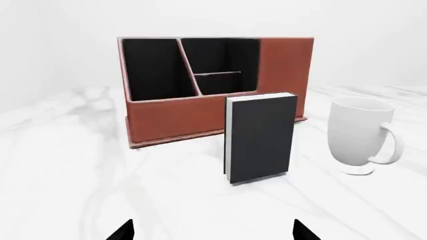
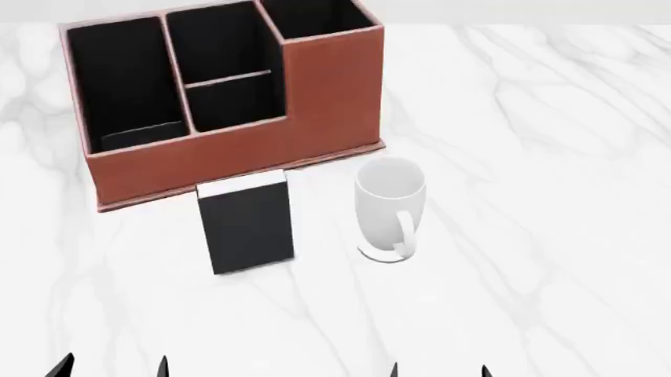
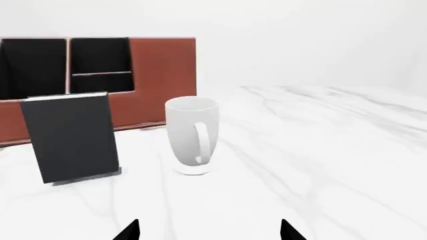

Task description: Pick up the book and place it in the front compartment of the caddy.

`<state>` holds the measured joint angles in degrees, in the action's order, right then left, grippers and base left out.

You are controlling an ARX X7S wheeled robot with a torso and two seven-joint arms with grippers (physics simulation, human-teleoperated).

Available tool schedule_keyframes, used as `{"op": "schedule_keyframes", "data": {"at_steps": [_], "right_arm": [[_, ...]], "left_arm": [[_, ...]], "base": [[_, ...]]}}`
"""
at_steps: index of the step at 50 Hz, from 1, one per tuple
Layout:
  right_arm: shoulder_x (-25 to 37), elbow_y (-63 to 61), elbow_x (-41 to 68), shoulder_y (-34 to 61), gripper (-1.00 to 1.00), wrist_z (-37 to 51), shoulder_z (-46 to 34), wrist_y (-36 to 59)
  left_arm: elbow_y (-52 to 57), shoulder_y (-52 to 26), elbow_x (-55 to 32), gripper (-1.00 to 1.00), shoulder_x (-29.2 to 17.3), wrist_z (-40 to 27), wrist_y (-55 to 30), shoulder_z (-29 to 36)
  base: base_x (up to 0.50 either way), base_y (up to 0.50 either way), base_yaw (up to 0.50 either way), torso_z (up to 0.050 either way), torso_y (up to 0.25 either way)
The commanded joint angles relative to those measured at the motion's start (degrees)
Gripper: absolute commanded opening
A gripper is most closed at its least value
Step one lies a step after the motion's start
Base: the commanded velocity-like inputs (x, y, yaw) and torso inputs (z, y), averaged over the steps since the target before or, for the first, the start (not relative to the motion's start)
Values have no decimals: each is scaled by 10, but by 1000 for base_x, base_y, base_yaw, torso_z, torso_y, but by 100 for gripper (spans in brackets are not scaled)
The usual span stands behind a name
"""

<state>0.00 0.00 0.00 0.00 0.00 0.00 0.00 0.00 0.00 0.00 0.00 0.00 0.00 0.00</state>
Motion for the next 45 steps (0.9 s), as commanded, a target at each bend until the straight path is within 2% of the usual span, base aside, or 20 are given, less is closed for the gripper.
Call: {"op": "schedule_keyframes", "data": {"at_steps": [1, 14, 19, 27, 28, 30, 31, 32, 33, 34, 45], "right_arm": [[8, 10, 8, 2, 100, 15, -10, -8], [32, 3, 24, -1, 100, 46, -30, -11], [39, -37, 28, -8, 100, 58, -28, 9], [54, -179, 22, -19, 100, 76, -30, 67], [61, -259, 22, -18, 100, 77, -28, 106], [64, -287, 25, -18, 100, 79, -27, 123], [82, -373, 64, 17, 100, 92, 15, 209], [83, -459, 66, 23, 100, 94, 16, 295], [84, -545, 66, 24, 100, 95, 15, 308], [84, -543, 66, 24, 100, 96, 14, 306], [91, -546, 69, 25, 100, 103, 10, 309]], "left_arm": [[-7, -3, -10, 100, -9, -10, 3, 9], [-13, -13, -43, 100, -27, -34, -10, 29], [5, -6, -50, 100, -32, -40, -10, 36], [124, 7, -55, 100, -47, -53, -53, 40], [210, 12, -62, 100, -57, -58, -90, 32], [233, 12, -62, 100, -61, -61, -99, 33], [319, 4, -82, 100, -91, -74, -185, 19], [405, -1, -84, 100, -93, -77, -258, 19], [491, -2, -85, 100, -93, -78, -260, 19], [519, -2, -85, 100, -94, -78, -257, 19], [523, -3, -88, 100, -100, -86, -260, 22]], "base": [[0, 0, 0, 0, 0], [0, 0, 0, 0, 0], [0, 0, 0, 0, 0], [0, 0, 0, 0, 0], [0, 0, 0, 0, 0], [0, 0, 0, 0, 0], [0, 0, 0, 0, 0], [0, 0, 0, 0, 0], [0, 0, 0, 0, 0], [0, 0, 0, 0, 0], [0, 0, 0, 0, 0]]}}
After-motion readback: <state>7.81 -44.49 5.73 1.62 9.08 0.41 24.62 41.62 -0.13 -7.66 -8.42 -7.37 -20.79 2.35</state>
